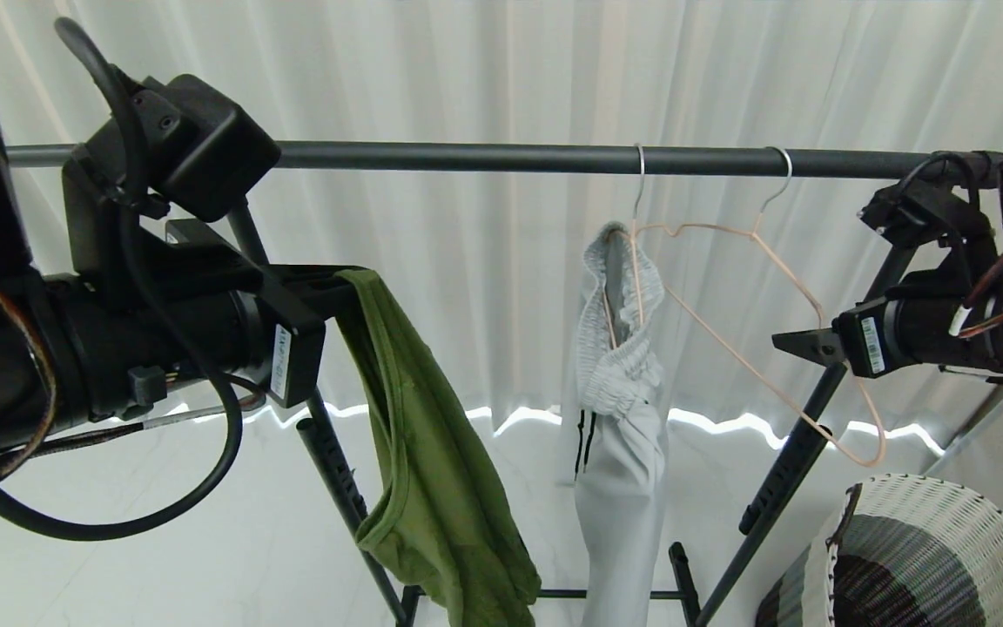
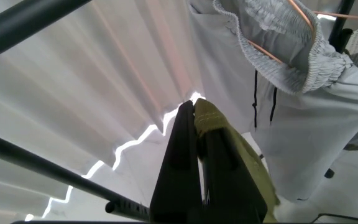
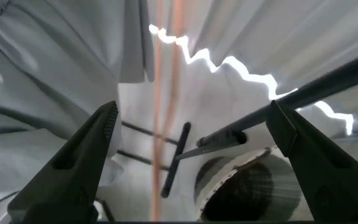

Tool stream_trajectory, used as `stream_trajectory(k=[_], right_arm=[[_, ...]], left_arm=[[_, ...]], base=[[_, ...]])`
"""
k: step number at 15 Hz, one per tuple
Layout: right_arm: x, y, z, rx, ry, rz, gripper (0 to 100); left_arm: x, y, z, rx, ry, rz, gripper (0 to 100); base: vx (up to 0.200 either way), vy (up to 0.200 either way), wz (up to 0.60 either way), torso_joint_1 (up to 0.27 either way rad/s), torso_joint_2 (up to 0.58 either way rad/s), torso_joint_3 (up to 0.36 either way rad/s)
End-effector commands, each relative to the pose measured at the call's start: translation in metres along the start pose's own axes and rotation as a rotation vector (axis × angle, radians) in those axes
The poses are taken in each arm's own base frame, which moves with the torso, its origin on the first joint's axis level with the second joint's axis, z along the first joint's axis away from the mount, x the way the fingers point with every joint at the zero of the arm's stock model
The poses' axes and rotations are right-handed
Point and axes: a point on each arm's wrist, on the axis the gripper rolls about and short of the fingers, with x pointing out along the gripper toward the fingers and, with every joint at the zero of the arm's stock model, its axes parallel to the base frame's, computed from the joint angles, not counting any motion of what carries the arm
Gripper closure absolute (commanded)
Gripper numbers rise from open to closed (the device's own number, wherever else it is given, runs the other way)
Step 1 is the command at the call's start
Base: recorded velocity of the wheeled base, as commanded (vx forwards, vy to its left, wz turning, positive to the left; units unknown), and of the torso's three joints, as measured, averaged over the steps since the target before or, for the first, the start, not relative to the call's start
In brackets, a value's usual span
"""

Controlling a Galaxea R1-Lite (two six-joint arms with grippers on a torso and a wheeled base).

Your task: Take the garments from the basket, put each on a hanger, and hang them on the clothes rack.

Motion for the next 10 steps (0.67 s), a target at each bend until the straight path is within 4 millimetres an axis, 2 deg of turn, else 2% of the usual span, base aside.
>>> stream_trajectory(k=[1, 9, 10], right_arm=[[0.014, 0.007, -0.0026, 0.015, 0.035, 0.014, 0], [0.0218, 0.0074, 0.0011, 0.127, 0.065, 0.012, 0], [0.0239, 0.0077, 0.0004, 0.127, 0.07, 0.012, 100]], left_arm=[[-0.0006, -0.0003, -0.0001, 0.0, -0.001, 0.0, 100], [0.001, -0.0003, 0.0, -0.001, -0.024, 0.009, 100], [0.001, -0.0004, -0.0004, -0.001, -0.022, 0.009, 100]], base=[[0.0, 0.0, 0.0, 0.0, 0.0, 0.0], [0.0, 0.0, 0.0, 0.0, 0.0, 0.0], [0.0, 0.0, 0.0, 0.0, 0.0, 0.0]])
